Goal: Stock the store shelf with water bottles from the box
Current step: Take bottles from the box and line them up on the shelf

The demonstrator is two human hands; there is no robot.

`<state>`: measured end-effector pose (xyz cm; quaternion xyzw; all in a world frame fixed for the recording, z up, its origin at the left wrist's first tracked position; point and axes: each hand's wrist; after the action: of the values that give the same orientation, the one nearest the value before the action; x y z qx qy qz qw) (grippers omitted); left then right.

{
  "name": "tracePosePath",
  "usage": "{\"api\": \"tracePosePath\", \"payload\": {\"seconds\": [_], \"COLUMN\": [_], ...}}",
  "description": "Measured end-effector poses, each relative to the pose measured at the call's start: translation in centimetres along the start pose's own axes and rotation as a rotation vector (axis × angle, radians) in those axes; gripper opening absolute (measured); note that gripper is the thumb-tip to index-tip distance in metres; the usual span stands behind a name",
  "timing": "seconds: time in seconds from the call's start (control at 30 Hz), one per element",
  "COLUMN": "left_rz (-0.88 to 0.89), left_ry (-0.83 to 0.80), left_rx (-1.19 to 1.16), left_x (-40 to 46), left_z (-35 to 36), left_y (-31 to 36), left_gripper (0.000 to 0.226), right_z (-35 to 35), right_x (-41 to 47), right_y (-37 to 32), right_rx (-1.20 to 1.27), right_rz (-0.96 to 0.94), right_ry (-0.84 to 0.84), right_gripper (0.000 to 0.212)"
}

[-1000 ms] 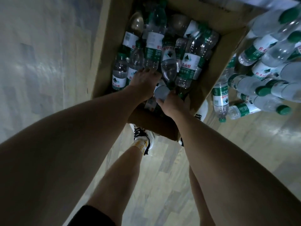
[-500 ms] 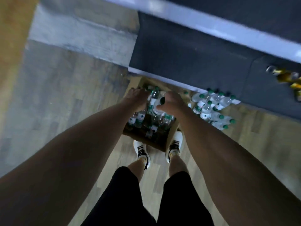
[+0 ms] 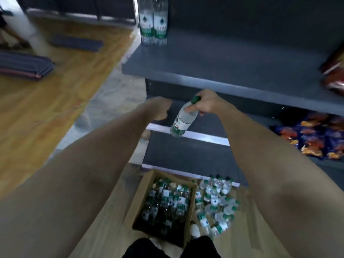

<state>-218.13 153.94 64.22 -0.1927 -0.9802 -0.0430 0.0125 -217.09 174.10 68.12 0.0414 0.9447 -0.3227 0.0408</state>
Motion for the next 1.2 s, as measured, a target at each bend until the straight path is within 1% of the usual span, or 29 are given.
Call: {"api": "tracePosePath", "payload": {"seconds": [0.13,0.2,0.27,0.33,0.43,0.5,0.57,0.63,0.77,0.8,0.9,1.03,1.1,1.2], "left_rz": [0.005,-0.010,-0.001,0.001,-0.006,-0.051,-0.069,-0.067,-0.098,-0.115,-0.162,-0.255,-0.303,-0.377], "left_ry": [0.064,0.112,0.129,0.131,0.148,0.107,0.035,0.007,0.087,0.109,0.148,0.130,0.135,0.179], "left_rx": [-0.039,-0.098,-0.142,-0.181,-0.245,-0.311,-0.385,-0.498,-0.832,-0.879,-0.906,-0.874,-0.884,-0.931], "left_x": [2.2,3.3,4.4,5.5,7.4,8.8,9.8,10.7,12.5,13.0,14.7,16.6,17.3,18.6], "left_z": [-6.5,-8.5,-10.0,-11.2,-12.2,-12.8,-13.3,-13.5,-13.3,-13.2,-13.3,-13.6,-14.1,-15.2], "left_y": [1.3,1.6,2.0,2.5,3.2,3.6,4.4,5.5,8.0,8.4,8.8,8.5,8.2,7.3], "left_gripper": [0.028,0.019,0.011,0.011,0.019,0.034,0.053,0.063,0.061,0.062,0.063,0.054,0.050,0.060], "right_z": [-6.9,-9.8,-12.4,-14.6,-17.0,-18.0,-18.7,-19.3,-20.4,-20.6,-20.8,-20.4,-20.1,-19.8], "right_x": [0.5,1.0,1.4,1.8,3.1,4.1,5.2,6.2,8.2,8.6,10.4,13.3,14.5,16.5], "right_y": [-3.3,-4.3,-5.2,-6.0,-6.8,-7.2,-7.4,-7.3,-7.1,-7.0,-6.6,-5.5,-4.9,-3.7], "right_rx": [0.085,0.123,0.151,0.105,-0.063,-0.157,-0.217,-0.231,-0.220,-0.218,-0.186,-0.068,0.008,0.078], "right_rz": [-0.041,-0.090,-0.134,-0.179,-0.242,-0.280,-0.314,-0.342,-0.374,-0.380,-0.393,-0.414,-0.388,-0.320], "right_ry": [0.162,0.219,0.236,0.202,0.100,0.041,0.022,0.011,-0.016,-0.029,-0.040,0.060,0.046,-0.009], "right_gripper": [0.033,0.032,0.028,0.025,0.021,0.023,0.027,0.027,0.028,0.028,0.029,0.036,0.042,0.045]}}
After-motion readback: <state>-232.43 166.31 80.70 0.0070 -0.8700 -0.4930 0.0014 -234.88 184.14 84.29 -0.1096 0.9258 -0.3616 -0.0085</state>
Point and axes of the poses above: each hand's wrist, its own x-axis towards the middle knuckle, its own z-axis out of the palm, y = z × x, and after that the axes turned 14 degrees about y, right-handed
